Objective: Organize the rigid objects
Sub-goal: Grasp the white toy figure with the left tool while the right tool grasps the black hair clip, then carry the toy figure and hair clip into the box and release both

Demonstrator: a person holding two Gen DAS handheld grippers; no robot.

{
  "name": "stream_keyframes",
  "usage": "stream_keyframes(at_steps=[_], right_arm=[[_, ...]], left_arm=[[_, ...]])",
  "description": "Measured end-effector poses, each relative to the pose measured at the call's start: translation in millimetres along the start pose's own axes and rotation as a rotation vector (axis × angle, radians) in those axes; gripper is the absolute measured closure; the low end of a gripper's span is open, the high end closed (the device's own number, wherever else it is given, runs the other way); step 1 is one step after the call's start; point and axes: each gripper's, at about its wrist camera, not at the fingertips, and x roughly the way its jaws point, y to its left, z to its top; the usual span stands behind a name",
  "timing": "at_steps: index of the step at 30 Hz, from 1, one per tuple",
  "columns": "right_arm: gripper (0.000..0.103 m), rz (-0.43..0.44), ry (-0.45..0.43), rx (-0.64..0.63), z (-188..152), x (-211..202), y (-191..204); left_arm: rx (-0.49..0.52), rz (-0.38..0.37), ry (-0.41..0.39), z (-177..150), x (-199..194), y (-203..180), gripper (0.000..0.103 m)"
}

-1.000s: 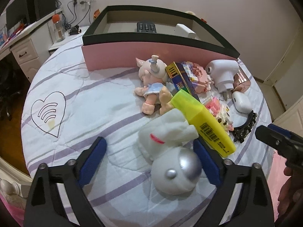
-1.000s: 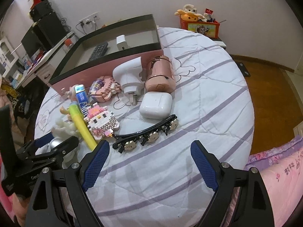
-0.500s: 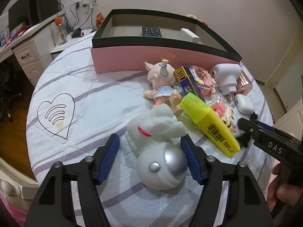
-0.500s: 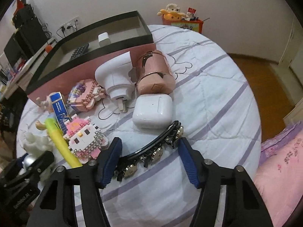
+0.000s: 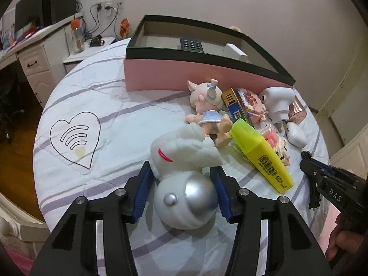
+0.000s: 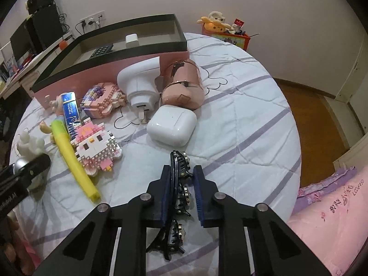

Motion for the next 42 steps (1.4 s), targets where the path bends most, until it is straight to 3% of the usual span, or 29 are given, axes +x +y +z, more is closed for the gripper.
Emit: stream_keyframes(at_steps=[12, 19, 31, 37, 42], right_arm=[[0.084, 0.129, -0.025, 0.054, -1.2, -26.2, -12.2], [0.084, 0.217, -0.089, 0.04, 25.0, -53.8, -7.5], [0.084, 0.303, -0.228, -0.074, 134.9, -73.3, 25.5], [0.084, 0.308, -0.197, -0.082, 189.3, -35.7, 35.0], [0.084, 0.279, -0.128, -0.106, 212.3, 7.2, 40.2]], left_arm=[[-0.021, -0.025, -0.036, 2.9, -30.5, 3.1, 0.051], [-0.016, -0.027, -0.074, 28.9, -56.2, 2.4, 0.051], [0.022, -0.007, -0.147, 125.0, -69.9, 4.5, 0.051], [0.024, -0.018, -0.128, 173.8, -41.7, 5.7, 0.051], [0.036, -0.005, -0.086, 195.2, -3.5, 3.2, 0.051]])
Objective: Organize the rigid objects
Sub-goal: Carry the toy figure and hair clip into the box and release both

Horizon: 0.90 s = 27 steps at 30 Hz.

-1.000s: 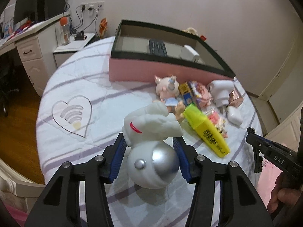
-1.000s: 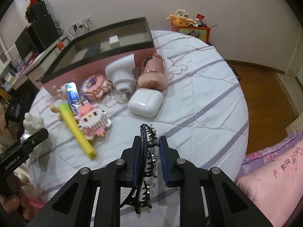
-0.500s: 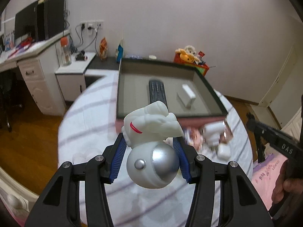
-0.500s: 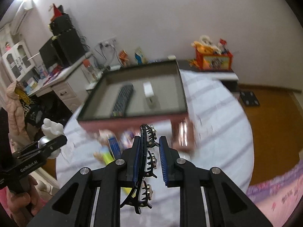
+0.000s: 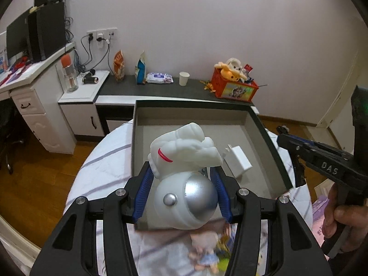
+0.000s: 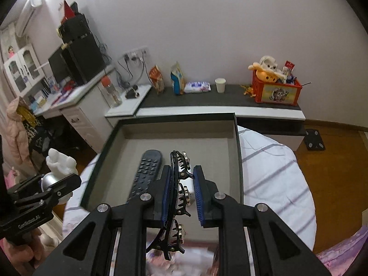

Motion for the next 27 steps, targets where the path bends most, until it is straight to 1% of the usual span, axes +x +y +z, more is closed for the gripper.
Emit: stream_keyframes(at_steps=[5, 10, 15, 20, 21, 22, 23, 24, 25, 26, 27], right_arm=[[0.084, -0.024, 0.075, -0.006, 7.7, 39.8, -11.2], [0.084, -0.048, 0.133, -0.012, 6.0, 68.0, -18.3], [0.084, -0.061, 0.166, -0.02, 0.7, 81.3, -21.3], [0.083, -0.076, 0.175, -0.03, -0.7, 85.0, -22.2], [0.081, -0.079, 0.174, -0.035, -0.5, 84.4, -21.7], [0.066, -0.086, 0.171, -0.035, 0.4, 84.0, -22.1], [0.049, -0.094, 0.16, -0.034, 1.2, 81.9, -22.2], [0.043, -0.09, 0.149, -0.032, 1.4, 79.8, -22.2], [0.035, -0.08, 0.139, -0.027, 1.7, 77.2, -22.3], [0.03, -0.07, 0.131, -0.026, 1.8, 74.0, -21.3], [0.028, -0.067, 0.128, -0.03, 1.9, 71.3, -20.1]], left_arm=[[-0.003, 0.02, 0.042, 8.9, 40.0, -1.4, 0.051], [0.001, 0.036, 0.087, 6.9, 70.7, -2.5, 0.051], [0.0, 0.042, 0.126, 4.6, 92.2, -1.1, 0.051], [0.012, 0.053, 0.148, 0.7, 98.7, -4.7, 0.05], [0.015, 0.059, 0.148, 0.7, 98.9, -5.0, 0.049], [0.021, 0.069, 0.151, 0.8, 98.8, -6.0, 0.047], [0.023, 0.072, 0.148, 1.0, 97.4, -6.4, 0.039], [0.025, 0.081, 0.139, 1.4, 94.5, -7.1, 0.026], [0.027, 0.096, 0.127, 1.7, 91.1, -7.6, 0.021], [0.031, 0.105, 0.108, 2.2, 85.5, -9.2, 0.015], [0.035, 0.104, 0.096, 2.8, 79.9, -10.7, 0.012]])
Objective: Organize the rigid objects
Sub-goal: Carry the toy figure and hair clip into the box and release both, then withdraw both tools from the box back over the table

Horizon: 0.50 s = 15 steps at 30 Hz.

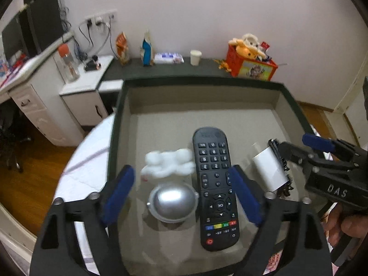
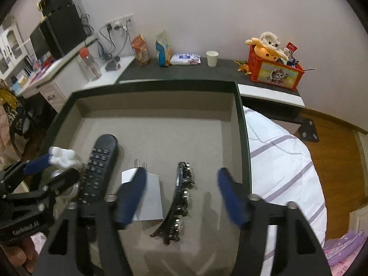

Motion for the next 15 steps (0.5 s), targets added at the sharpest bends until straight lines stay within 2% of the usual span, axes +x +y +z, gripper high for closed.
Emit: stream_keyframes(at_steps=[3, 7, 12, 15], right_arm=[[0.024, -0.006, -0.015, -0.011, -2.2, -11.0, 4.9], [0.018, 0.004, -0.035, 0.007, -5.0, -27.7, 5.1], [0.017, 0.033, -0.084, 0.03, -18.1, -65.2, 10.2], [0.017, 0.053, -0.125, 0.039, -29.8, -91.6, 15.4]], left_arm=[[0.005, -0.014, -0.022, 1.1, -16.8, -0.9, 0.002], [0.018, 0.01, -0.054, -3.8, -45.9, -4.9, 0.0], [0.022, 0.029, -0.094, -16.7, -86.5, -8.5, 0.0], [0.018, 0.015, -0.12, -29.8, -115.5, -9.7, 0.0]])
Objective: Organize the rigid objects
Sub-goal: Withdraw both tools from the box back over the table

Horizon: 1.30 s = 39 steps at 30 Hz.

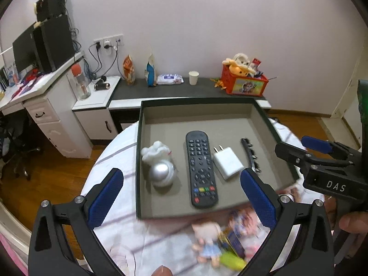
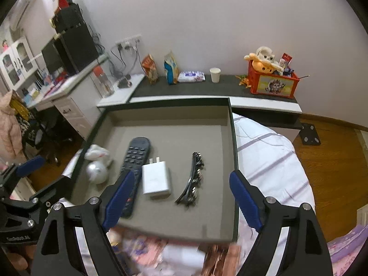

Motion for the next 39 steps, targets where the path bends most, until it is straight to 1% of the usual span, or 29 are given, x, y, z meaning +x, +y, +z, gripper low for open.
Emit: stream_keyframes(at_steps=[6, 11, 13, 16, 21, 26, 29, 34, 39], right_arm=[[0.017, 0.039, -0.085, 0.015, -30.1, -61.2, 12.4], [0.017, 0.028, -0.134, 0.019, -63.1, -102.8, 17.2], [0.017, 0.007, -0.135, 0.013, -75.8, -112.4, 18.3], [0.017, -0.022, -0.142, 0.005, -97.1, -126.9, 18.6], [0.017, -0.043, -0.141, 0.026, -127.5, -141.3, 14.7], [0.017, -0.044, -0.119, 0.048, -154.3, -145.7, 8.9], [0.017, -0.041, -0.102, 0.066, -165.6, -145.0, 6.3], [0.017, -0.035, -0.09, 0.072, -174.5, -143.4, 6.4], [0.017, -0.023, -0.088, 0.045, -175.6, -142.7, 13.0]], left_arm=[[-0.009, -0.001, -0.066, -28.5, -63.1, -1.4, 0.0], [-0.025, 0.028, -0.103, -54.0, -101.2, 2.6, 0.0], [-0.026, 0.044, -0.107, -63.5, -110.7, 3.5, 0.0], [-0.037, 0.045, -0.122, -83.2, -127.5, 6.7, 0.0], [-0.051, 0.043, -0.121, -113.1, -139.2, 7.0, 0.0], [-0.091, 0.02, -0.081, -137.2, -135.7, 8.8, 0.0], [-0.094, 0.015, -0.067, -146.8, -134.5, 8.6, 0.0], [-0.09, 0.004, -0.073, -155.3, -137.8, 5.0, 0.0], [-0.08, 0.017, -0.072, -156.8, -136.4, 1.9, 0.0]])
